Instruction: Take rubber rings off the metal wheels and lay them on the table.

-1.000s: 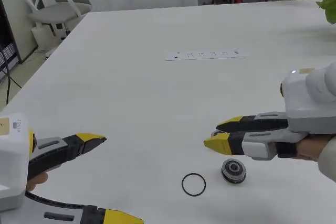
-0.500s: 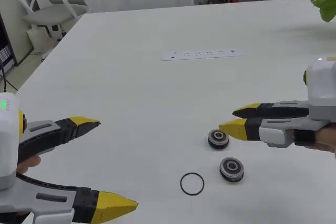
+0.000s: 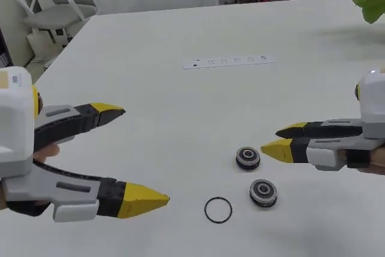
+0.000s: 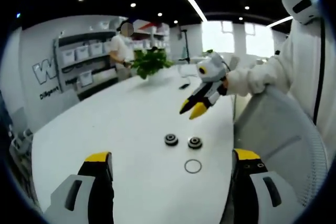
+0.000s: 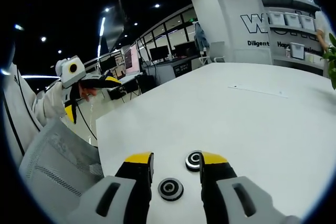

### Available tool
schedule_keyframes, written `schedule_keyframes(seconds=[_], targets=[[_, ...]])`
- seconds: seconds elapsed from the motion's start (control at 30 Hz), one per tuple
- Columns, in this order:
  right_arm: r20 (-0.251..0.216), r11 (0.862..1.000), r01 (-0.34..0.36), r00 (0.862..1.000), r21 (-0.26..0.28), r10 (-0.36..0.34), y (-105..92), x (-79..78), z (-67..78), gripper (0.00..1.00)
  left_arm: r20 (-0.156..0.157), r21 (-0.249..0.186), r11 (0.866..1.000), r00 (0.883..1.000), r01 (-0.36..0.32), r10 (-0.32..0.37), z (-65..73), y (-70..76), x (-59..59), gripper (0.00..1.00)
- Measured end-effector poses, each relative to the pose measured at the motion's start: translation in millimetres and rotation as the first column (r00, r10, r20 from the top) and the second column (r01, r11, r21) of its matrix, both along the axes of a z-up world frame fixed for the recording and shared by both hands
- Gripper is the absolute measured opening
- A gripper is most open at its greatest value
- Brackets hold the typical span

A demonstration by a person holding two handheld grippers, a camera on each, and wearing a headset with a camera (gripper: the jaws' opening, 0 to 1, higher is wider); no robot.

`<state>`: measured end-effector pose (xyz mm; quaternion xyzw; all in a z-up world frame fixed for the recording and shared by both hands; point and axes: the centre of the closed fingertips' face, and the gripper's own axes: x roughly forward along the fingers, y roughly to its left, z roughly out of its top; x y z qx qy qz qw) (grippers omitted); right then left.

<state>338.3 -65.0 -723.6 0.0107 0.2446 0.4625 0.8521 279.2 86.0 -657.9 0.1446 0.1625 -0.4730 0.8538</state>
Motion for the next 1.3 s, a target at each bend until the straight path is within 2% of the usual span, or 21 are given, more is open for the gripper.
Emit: schedule_keyframes(seconds=[0.13,0.4,0.7,0.87,1.07,1.2,1.3], targets=[[-0.008,1.000,0.004,1.000,-0.019,-0.005,-5.0,0.7,-5.8,0.32,0.018,-0.002,1.000,1.000,0.003,-0.003,5.5,-6.5,9.1,0.96],[-0.056,0.999,-0.007,0.998,-0.052,0.004,-11.8,-2.8,-22.8,0.32,0.061,-0.004,0.998,0.996,0.061,-0.061,20.2,-32.7,23.5,0.96],[-0.092,0.997,-0.023,0.996,-0.072,0.017,-15.1,-8.2,-33.2,0.33,0.074,-0.005,0.991,0.988,0.135,-0.135,26.0,-62.1,31.8,0.93],[-0.133,0.994,-0.070,0.989,-0.085,0.058,-11.4,-18.5,-44.0,0.38,0.113,-0.001,0.985,0.979,0.171,-0.169,29.3,-80.4,39.5,0.85],[-0.145,0.987,-0.097,0.986,-0.131,0.078,-12.4,-23.6,-54.1,0.39,0.115,-0.019,0.980,0.974,0.198,-0.195,26.7,-104.2,45.2,0.83],[-0.141,0.980,-0.118,0.985,-0.163,0.095,-11.2,-26.5,-59.5,0.41,0.106,-0.030,0.972,0.967,0.234,-0.230,16.3,-123.3,42.0,0.80],[-0.146,0.974,-0.145,0.982,-0.173,0.120,-9.2,-30.6,-64.1,0.41,0.088,-0.040,0.969,0.967,0.243,-0.239,2.5,-135.9,40.4,0.76]])
